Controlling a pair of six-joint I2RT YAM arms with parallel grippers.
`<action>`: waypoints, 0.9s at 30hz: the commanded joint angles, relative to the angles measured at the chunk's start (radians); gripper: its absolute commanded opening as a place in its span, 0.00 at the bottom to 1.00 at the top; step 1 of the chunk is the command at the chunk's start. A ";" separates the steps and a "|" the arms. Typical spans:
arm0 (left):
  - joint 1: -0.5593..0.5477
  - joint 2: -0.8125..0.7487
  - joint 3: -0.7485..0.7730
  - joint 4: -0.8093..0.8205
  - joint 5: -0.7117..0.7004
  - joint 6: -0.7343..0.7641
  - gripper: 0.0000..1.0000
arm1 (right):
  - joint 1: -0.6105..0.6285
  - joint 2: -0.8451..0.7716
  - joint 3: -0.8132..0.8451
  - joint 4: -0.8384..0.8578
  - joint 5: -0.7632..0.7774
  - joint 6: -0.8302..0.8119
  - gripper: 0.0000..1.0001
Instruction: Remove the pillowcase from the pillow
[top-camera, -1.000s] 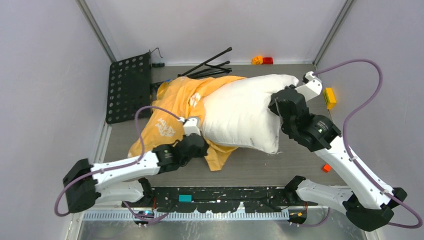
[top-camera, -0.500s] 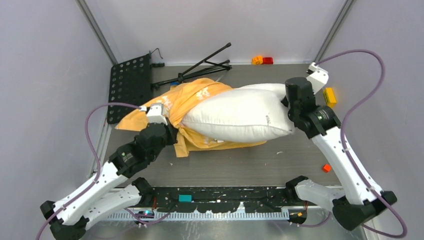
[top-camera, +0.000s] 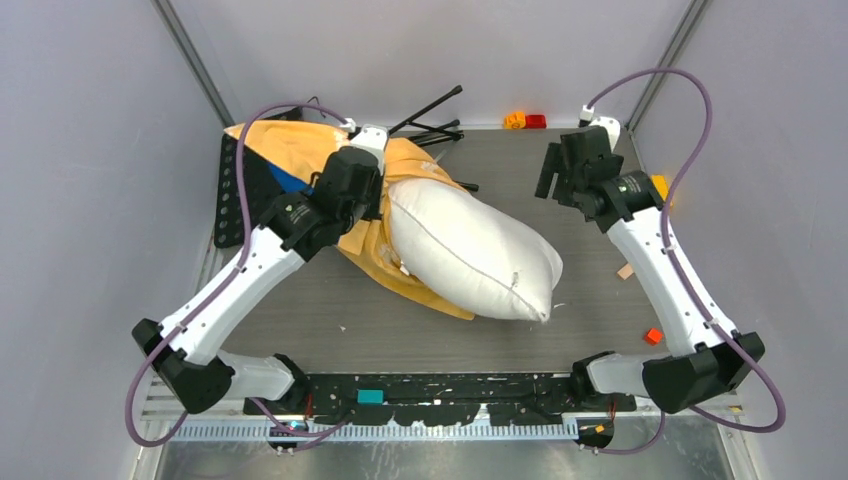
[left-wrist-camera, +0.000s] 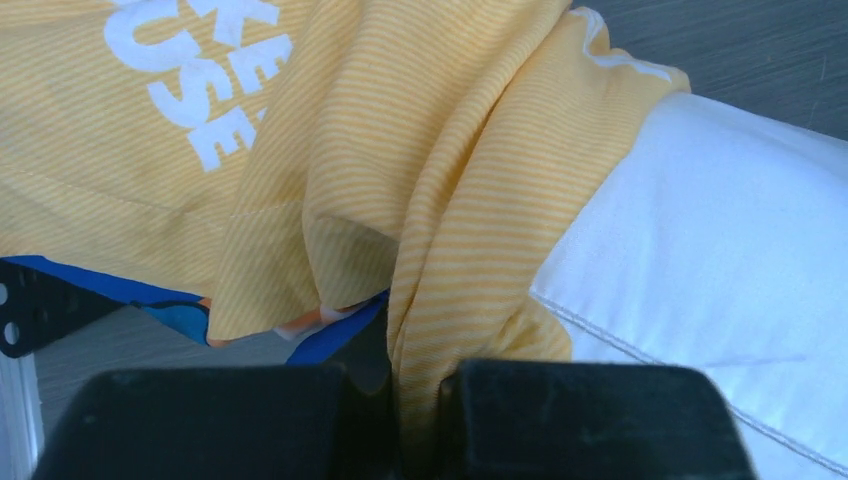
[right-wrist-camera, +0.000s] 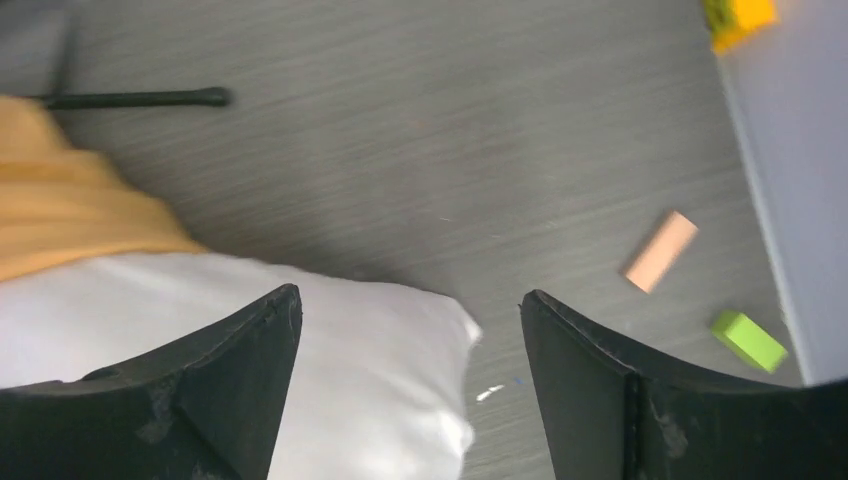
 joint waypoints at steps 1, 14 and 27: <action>0.012 0.038 0.104 0.065 0.075 0.029 0.00 | 0.006 -0.068 0.140 0.011 -0.339 -0.167 0.86; 0.026 0.069 0.169 0.043 0.105 0.047 0.00 | 0.431 0.007 0.158 -0.062 -0.556 -0.287 0.89; 0.025 -0.039 0.272 -0.104 0.094 0.040 0.00 | 0.482 -0.065 0.029 -0.047 -0.206 -0.214 0.05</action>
